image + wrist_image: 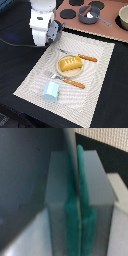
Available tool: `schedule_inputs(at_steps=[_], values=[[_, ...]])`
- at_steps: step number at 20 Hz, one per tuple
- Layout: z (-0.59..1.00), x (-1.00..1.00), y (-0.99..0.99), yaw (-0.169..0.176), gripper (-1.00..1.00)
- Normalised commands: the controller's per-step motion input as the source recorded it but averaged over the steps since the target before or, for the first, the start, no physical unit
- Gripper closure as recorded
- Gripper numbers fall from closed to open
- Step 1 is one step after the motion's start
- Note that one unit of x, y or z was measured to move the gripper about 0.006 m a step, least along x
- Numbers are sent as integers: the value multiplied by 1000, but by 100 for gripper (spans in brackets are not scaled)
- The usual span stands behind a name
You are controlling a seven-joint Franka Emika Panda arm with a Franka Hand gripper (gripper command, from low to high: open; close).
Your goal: Interact with the objects in diverse but meaningful ways.
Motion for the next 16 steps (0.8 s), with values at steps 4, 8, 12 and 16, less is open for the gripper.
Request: schedule_inputs(at_steps=[4,8,12,16], values=[[-282,-134,12,24,-100],[-234,-83,40,28,-100],[801,-37,42,3,-100],[1000,-25,31,-2,-100]])
